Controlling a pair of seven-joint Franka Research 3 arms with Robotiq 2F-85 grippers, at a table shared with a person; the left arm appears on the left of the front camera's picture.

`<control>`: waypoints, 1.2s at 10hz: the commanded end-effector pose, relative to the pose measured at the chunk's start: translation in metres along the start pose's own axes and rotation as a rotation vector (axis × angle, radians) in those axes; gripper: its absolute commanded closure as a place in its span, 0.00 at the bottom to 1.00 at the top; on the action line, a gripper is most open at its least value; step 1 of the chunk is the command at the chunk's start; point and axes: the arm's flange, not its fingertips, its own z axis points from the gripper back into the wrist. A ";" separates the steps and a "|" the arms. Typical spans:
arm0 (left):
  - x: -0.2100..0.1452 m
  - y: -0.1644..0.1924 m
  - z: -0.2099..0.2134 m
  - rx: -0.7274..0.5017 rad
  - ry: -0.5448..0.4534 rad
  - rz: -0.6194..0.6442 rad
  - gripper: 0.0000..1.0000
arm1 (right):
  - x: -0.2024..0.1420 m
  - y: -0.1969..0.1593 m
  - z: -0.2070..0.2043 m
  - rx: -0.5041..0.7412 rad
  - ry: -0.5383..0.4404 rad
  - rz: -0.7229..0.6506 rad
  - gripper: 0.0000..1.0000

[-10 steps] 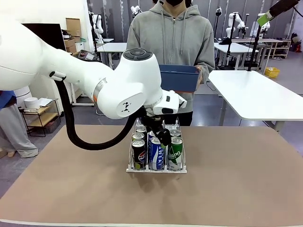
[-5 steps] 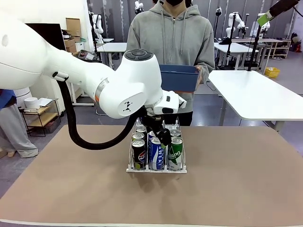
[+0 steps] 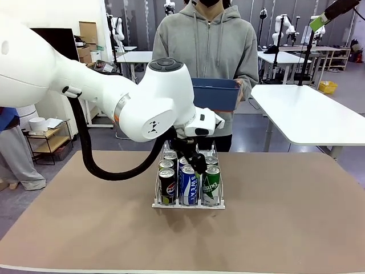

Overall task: Fill the beverage cans into the dispenser.
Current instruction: Pick up the Sprite handed by the human.

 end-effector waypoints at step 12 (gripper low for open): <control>-0.101 0.159 0.302 0.002 -0.380 -0.037 0.00 | -0.001 0.001 0.000 0.001 0.000 -0.001 0.00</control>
